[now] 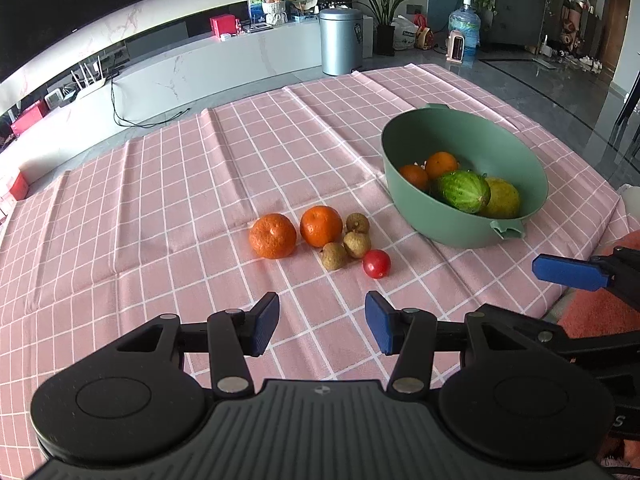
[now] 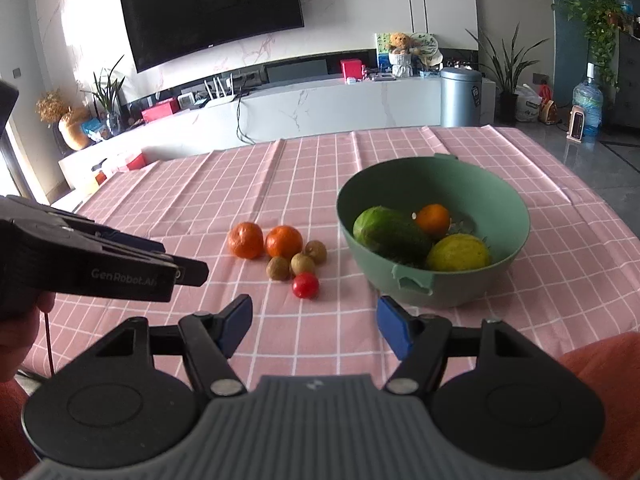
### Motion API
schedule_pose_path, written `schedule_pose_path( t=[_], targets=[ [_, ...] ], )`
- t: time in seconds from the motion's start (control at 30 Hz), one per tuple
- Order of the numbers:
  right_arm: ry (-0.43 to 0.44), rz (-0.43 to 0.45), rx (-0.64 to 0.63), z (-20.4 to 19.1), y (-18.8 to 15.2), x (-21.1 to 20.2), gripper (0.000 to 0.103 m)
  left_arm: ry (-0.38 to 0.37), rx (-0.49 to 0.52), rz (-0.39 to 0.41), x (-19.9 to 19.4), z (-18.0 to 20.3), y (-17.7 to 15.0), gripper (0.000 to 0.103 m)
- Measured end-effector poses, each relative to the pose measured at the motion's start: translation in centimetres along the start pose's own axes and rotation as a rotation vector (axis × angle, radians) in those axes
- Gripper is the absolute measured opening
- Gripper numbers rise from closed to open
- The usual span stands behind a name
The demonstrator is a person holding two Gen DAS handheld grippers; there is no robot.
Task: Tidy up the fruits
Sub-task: 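Withdraw both tools and approach the remaining mandarin and cherry tomato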
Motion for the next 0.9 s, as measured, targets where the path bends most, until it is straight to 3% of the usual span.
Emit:
schedule_pose_path(
  t=[0.33,0.57,0.9],
  targets=[
    [-0.004,-0.101,-0.034,-1.2,-0.1,4.0,0.065,-0.127,-0.081,-0.012,1.4,-1.9,-0.7,0.059],
    [0.004,-0.130,-0.016,-1.2,1.3,6.5,0.063,-0.149,-0.111,-0.005,2.5,-2.3,-0.1,0.059],
    [0.011,-0.137,0.014,-0.5,2.7,8.8,0.050,-0.183,-0.152,-0.027,4.5,-3.4,0.2,0.056]
  ],
)
Point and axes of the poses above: each gripper's, at about its wrist camera, not at the fingertips, and x roughly the way its jaws point, z to its right, y to its top, the point moved 4 cm from there along x, roughly the way its jaws point, and after that the axes turned 13 degrees about -z, right-handed, at the moved point
